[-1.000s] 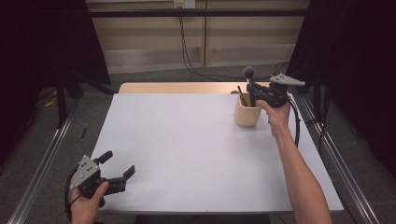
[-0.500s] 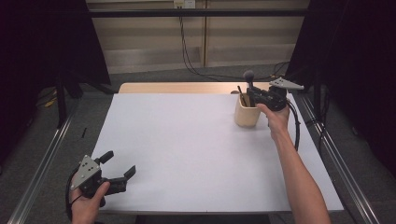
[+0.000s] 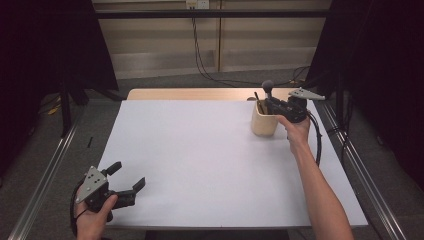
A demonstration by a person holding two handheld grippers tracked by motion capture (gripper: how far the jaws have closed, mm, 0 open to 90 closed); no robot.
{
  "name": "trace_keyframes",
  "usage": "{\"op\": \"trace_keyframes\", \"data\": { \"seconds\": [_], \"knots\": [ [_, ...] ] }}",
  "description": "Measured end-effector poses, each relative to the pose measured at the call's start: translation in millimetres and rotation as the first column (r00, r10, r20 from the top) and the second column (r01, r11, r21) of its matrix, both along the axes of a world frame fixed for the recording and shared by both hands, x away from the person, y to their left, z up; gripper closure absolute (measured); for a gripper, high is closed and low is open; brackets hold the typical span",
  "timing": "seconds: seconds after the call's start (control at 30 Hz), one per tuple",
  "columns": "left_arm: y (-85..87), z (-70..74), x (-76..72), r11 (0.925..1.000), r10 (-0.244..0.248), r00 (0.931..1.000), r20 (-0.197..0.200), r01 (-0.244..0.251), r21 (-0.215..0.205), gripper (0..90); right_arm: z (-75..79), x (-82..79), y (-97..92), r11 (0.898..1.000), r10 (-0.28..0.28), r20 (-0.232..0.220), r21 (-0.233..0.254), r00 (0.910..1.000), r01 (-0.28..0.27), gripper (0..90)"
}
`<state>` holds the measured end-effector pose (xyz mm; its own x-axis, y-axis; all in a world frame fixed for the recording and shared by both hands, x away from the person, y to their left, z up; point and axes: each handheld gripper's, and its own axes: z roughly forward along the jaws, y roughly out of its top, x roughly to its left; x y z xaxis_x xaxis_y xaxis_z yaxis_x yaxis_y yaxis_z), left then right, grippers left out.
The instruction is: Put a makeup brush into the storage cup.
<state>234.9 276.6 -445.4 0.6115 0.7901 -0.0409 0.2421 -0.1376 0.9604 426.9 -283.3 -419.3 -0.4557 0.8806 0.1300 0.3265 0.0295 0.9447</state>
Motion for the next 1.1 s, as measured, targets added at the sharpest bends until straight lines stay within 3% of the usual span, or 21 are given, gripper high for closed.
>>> {"op": "trace_keyframes", "data": {
  "seconds": [0.23, 0.37, 0.57, 1.1],
  "knots": [
    [-0.1, -0.1, 0.0, 1.0, 0.0, 1.0, 0.0, 0.0, -0.002, 3.2, -1.3, -1.0, -1.6, 1.0, -0.003, -0.007, 0.007, 1.0, 0.004, 70.4],
    [-0.2, -0.3, 0.1, 1.0, 0.003, 1.0, -0.001, -0.003, -0.007, 3.2, -2.2, -2.6, -2.1, 1.0, -0.001, -0.008, 0.002, 1.0, 0.001, 63.9],
    [-0.7, -0.5, 0.4, 1.0, 0.001, 1.0, -0.002, -0.001, -0.006, 3.3, -0.1, -5.0, -1.1, 1.0, -0.005, -0.007, 0.01, 1.0, 0.005, 44.3],
    [-4.2, -0.9, 5.7, 0.9999, 0.008, 0.9999, -0.009, -0.008, -0.012, 3.0, 2.0, -14.1, 1.4, 1.0, 0.005, -0.014, 0.01, 0.9999, -0.005, 3.6]
  ]
}}
